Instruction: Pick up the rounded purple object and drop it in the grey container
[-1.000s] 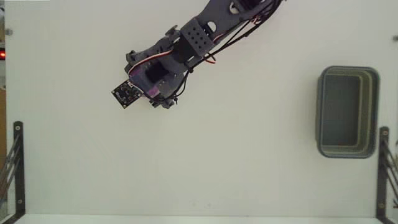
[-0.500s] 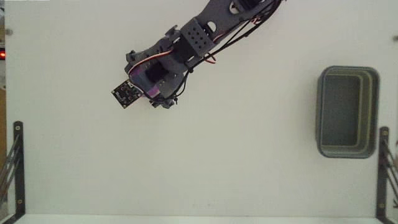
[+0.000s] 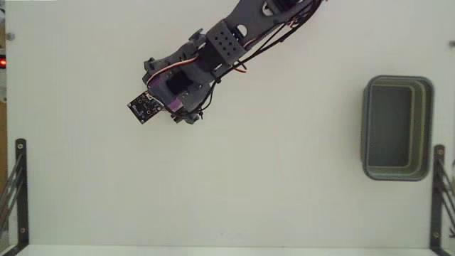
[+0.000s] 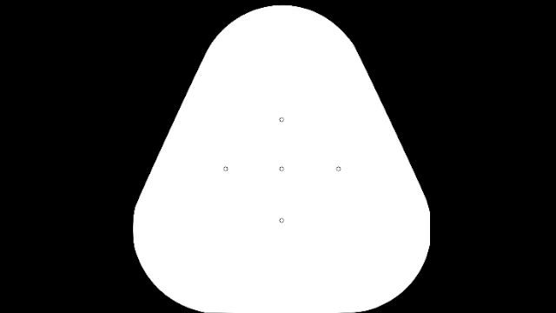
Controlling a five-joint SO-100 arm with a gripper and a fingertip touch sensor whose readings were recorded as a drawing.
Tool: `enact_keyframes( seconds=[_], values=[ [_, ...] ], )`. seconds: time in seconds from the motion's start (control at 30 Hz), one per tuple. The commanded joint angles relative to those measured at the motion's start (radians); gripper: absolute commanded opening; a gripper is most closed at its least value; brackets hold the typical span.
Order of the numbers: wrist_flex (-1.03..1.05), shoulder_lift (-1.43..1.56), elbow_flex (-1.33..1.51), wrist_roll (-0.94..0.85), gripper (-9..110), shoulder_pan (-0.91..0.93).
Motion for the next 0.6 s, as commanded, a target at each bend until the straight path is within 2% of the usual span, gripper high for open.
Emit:
enact_keyframes(
  seconds=[0.0,0.57],
  values=[
    [0.0,0.007,0.01,0.005,101,0.0],
    [0.0,0.007,0.01,0.005,97,0.0]
  ],
)
